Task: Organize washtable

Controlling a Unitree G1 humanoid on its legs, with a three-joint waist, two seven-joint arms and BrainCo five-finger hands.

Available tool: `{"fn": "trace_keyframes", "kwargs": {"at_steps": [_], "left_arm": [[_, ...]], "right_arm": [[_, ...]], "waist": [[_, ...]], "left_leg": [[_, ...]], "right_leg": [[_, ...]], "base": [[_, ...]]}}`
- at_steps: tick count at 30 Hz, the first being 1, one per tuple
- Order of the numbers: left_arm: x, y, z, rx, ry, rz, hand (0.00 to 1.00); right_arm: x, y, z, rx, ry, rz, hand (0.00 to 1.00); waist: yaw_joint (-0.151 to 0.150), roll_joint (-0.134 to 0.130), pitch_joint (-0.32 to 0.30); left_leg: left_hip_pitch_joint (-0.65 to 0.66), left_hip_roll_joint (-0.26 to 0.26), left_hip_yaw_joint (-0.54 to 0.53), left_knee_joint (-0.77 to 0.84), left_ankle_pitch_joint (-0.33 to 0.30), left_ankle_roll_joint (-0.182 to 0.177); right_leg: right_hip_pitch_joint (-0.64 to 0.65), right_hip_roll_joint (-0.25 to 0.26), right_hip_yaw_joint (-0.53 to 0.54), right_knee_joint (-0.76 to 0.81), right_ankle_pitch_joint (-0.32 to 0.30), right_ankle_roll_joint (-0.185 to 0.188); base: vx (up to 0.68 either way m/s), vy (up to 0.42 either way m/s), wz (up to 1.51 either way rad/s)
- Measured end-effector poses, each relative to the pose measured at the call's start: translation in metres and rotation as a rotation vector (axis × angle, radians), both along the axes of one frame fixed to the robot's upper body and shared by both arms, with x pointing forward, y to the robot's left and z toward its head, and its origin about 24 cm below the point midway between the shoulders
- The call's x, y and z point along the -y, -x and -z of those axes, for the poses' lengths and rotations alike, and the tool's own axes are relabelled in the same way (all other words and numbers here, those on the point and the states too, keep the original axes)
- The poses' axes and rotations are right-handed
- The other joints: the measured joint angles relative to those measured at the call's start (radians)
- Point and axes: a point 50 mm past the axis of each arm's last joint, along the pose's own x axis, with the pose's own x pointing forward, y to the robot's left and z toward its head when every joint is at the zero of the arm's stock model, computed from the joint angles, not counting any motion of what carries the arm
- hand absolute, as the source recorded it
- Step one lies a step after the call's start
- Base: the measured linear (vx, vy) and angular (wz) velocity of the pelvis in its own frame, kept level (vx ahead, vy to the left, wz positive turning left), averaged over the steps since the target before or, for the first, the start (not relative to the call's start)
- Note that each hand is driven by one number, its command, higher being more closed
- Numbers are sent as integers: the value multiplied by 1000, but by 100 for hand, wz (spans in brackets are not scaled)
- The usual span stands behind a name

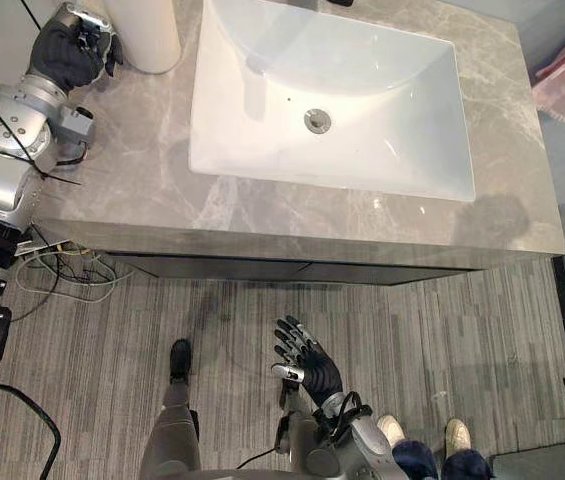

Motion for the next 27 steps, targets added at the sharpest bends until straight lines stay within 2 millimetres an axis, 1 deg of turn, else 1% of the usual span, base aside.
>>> {"fn": "trace_keyframes", "kwargs": {"at_steps": [1, 5, 7, 10, 15, 19, 21, 23, 27], "left_arm": [[4, 1, -5, 21, -4, 14, 100], [8, 2, -13, 42, -6, 22, 100], [11, 2, -19, 63, -1, 24, 100], [17, 2, -25, 77, -2, 37, 100], [24, 1, -32, 95, 11, 53, 100], [24, -1, -45, 117, 17, 25, 100], [22, -1, -55, 134, 26, 11, 100], [20, -2, -57, 134, 33, -3, 100], [15, -4, -54, 117, 42, -25, 100]], "right_arm": [[0, -1, -1, 5, -1, 0, 0], [-2, -3, -6, 27, -7, -4, 0], [-2, -4, -10, 49, -12, -2, 0], [-2, -4, -10, 49, -11, -2, 0], [-2, -4, -10, 48, -11, -2, 0], [-3, -4, -10, 47, -14, -6, 0], [-3, -4, -10, 46, -15, -6, 0], [-3, -4, -10, 46, -16, -6, 0], [-3, -4, -9, 45, -15, -6, 0]], "waist": [[1, -1, 3], [-1, -12, 11], [-6, -19, 20], [-7, -25, 30], [-10, -28, 35], [-25, -34, 40], [-32, -36, 45], [-34, -36, 46], [-35, -36, 46]], "left_leg": [[-9, 0, 1, 0, 0, 0], [-9, 0, 4, 0, 0, 0], [-10, 0, 7, 0, 0, 0], [-9, 0, 9, 0, 0, 0], [-9, 0, 15, 0, 0, 0], [-9, 0, 16, 0, 0, 0], [-9, 0, 18, 0, 0, 0], [-8, 0, 20, 1, 0, 0], [1, 1, 26, 1, 0, 0]], "right_leg": [[-10, 0, 2, 0, 4, -4], [-12, 0, 4, 0, 7, -2], [-14, 0, 5, 0, 7, -2], [-16, 0, 8, 0, 8, -3], [-20, 0, 13, 0, 10, -4], [-20, -1, 15, 0, 10, -4], [-21, -1, 17, 0, 11, -4], [-21, -1, 19, 0, 11, -4], [-18, -1, 28, 0, 13, -4]], "base": [[-5, 0, -6], [1, 0, -1], [0, 0, 0], [-1, -1, -1], [-2, -2, -3], [0, 0, 0], [0, 0, 0], [6, -5, -2], [6, -8, -5]]}}
